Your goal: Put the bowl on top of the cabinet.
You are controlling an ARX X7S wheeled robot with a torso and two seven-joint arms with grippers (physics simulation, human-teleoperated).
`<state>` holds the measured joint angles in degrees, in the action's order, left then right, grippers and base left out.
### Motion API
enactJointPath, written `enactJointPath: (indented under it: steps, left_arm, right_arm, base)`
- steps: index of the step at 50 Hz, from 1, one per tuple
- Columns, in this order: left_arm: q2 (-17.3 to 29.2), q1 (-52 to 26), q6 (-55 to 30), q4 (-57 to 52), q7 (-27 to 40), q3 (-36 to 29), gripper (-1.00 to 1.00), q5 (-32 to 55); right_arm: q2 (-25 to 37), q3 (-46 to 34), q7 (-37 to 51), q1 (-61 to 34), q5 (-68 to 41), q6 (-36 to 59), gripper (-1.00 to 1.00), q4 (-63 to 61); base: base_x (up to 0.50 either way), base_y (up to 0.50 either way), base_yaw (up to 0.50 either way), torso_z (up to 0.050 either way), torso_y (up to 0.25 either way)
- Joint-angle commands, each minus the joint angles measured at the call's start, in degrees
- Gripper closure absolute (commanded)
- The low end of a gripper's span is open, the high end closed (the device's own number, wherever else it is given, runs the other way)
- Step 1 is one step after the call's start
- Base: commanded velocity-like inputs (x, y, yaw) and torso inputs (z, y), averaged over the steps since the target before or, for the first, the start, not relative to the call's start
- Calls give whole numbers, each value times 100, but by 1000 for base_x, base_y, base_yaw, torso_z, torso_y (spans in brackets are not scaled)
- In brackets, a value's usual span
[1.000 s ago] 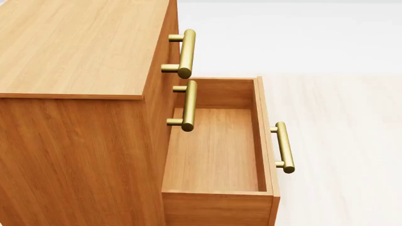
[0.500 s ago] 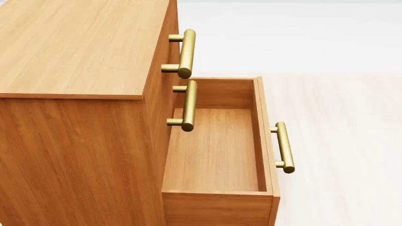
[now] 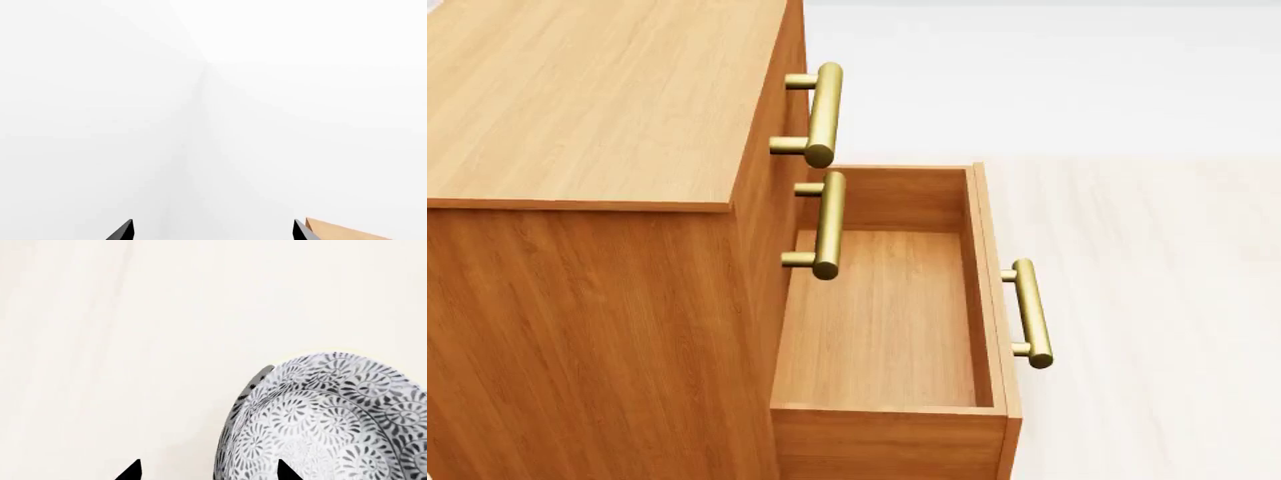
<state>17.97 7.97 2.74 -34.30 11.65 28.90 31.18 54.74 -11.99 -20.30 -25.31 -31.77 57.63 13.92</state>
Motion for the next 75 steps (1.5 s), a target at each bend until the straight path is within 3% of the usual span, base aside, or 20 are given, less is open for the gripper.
enactJointPath:
  steps: [1, 15, 16, 29, 40, 50, 59, 75]
  left_arm:
    - [13, 11, 8, 2, 18, -5, -100, 4]
    - [31, 16, 18, 7, 28, -20, -100, 9]
    - [31, 16, 22, 9, 27, -23, -100, 6]
    - [39, 28, 44, 15, 38, -26, -100, 19]
    - [45, 35, 59, 22, 50, -32, -100, 26]
    - [55, 51, 59, -6, 73, -33, -100, 40]
    - [59, 67, 70, -7, 80, -41, -100, 39]
    - [85, 83, 76, -12, 101, -22, -100, 89]
  right_arm:
    - [-134, -40, 133, 120, 4, -1, -100, 193]
    - [-143, 142, 197, 326, -104, -114, -100, 86]
    - [-148, 205, 259, 336, -97, -173, 100, 68]
    - [63, 437, 215, 198, -281, -61, 100, -210]
    - [534, 114, -133, -128, -231, 183, 100, -787]
    - [896, 17, -340, -1251, -225, 688, 100, -1152]
    - [918, -997, -1079, -2835, 333, 832, 100, -1426]
    - [308, -2926, -2497, -5077, 1572, 695, 100, -1289]
  base:
    - [0, 0, 0, 0, 0]
    - [0, 0, 0, -1, 0]
    - [0, 0, 0, 0, 0]
    - [0, 0, 0, 0, 0]
    - [0, 0, 0, 0, 0]
    - [0, 0, 0, 0, 0]
    - [0, 0, 0, 0, 0]
    - [0, 0, 0, 0, 0]
